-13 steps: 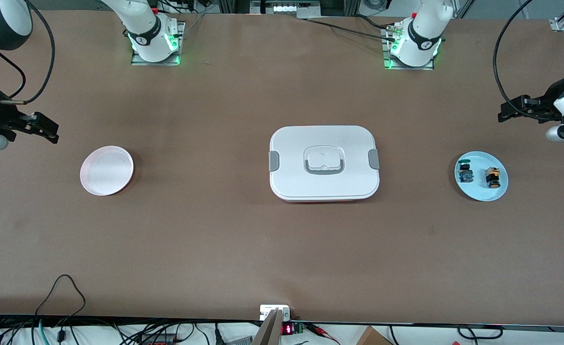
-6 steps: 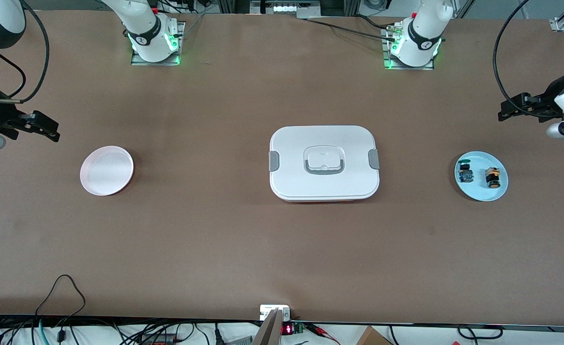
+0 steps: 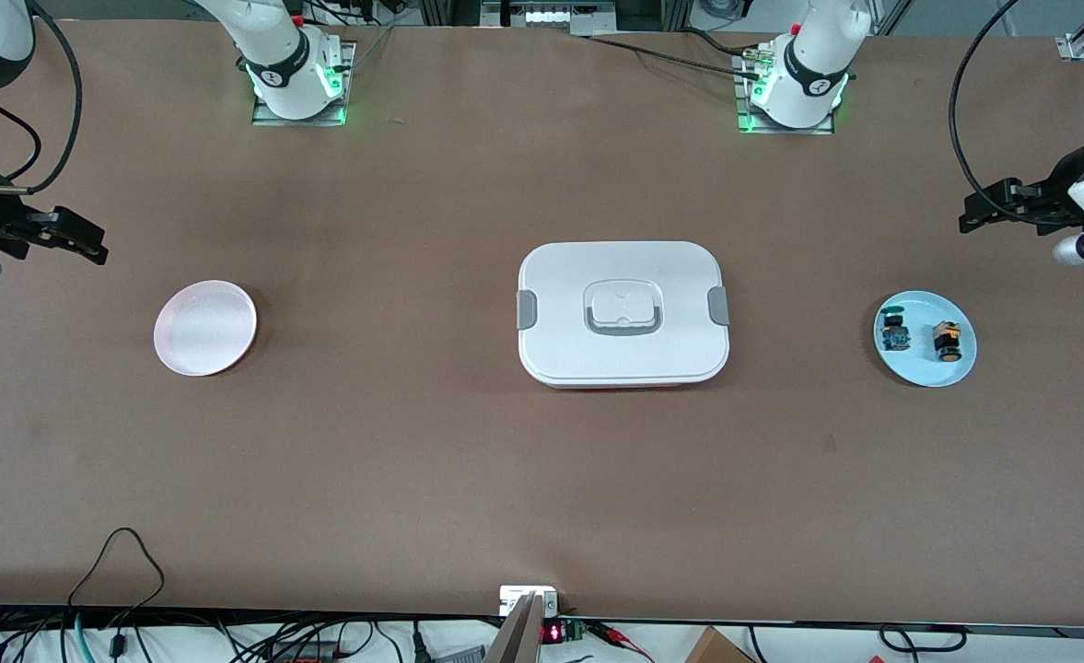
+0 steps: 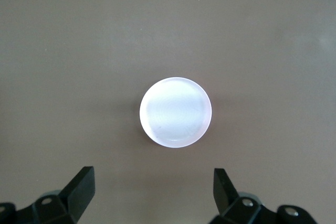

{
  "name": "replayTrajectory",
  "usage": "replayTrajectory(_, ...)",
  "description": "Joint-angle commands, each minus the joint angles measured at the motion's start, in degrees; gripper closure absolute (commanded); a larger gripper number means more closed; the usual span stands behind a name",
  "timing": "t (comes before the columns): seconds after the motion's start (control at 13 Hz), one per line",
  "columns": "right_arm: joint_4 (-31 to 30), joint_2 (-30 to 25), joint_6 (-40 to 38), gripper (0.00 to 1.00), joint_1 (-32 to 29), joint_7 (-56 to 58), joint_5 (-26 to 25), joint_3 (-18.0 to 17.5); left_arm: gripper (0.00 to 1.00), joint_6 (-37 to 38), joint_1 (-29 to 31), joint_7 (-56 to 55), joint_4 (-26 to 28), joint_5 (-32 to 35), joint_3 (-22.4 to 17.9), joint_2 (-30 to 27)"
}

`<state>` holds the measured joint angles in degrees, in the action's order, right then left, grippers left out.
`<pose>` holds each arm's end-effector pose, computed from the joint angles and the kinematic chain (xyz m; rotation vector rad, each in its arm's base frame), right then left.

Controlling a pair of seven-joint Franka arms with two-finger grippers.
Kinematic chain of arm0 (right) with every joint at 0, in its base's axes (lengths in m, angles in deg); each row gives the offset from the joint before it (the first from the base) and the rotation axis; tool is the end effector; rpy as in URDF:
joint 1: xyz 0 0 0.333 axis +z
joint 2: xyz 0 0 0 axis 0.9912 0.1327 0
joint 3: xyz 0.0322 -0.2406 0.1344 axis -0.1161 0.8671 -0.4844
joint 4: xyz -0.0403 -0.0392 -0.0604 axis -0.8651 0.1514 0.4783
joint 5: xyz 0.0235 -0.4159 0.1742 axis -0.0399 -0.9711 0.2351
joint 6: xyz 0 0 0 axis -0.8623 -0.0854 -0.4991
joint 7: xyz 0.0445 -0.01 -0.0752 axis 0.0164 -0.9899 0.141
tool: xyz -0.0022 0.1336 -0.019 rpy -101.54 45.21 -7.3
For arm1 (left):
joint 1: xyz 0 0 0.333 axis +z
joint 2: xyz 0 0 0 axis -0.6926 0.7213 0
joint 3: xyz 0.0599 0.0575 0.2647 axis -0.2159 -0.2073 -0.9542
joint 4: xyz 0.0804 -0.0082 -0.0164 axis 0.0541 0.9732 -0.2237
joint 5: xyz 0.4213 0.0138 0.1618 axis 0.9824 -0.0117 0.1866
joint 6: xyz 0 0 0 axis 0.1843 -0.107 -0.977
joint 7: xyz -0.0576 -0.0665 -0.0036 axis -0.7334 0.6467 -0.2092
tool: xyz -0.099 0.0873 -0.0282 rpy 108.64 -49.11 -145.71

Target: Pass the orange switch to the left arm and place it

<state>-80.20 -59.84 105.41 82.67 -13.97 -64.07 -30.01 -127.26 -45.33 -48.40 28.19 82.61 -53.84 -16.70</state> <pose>0.6258 -0.0386 0.4830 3.0765 -0.0613 -0.0104 0.6012 0.0412 0.4976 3.1181 -0.0167 -0.2371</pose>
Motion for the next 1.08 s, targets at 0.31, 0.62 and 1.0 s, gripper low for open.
replayTrajectory(0.31,1.38,0.13,-1.65,0.00,-0.48,1.19,1.15,-0.23,0.00,-0.27,1.41,0.93,-1.77,-0.01,-0.41,2.35)
replayTrajectory(0.62,2.78,0.04,-5.94,0.00,-0.39,1.10,1.15,-0.23,0.00,-0.09,0.88,0.84,-2.92,3.50,-0.05,2.80)
replayTrajectory(1.0,3.05,0.22,-5.69,0.00,-0.39,1.01,1.06,-0.40,0.00,-0.44,1.32,0.40,-3.09,3.06,-0.05,2.80)
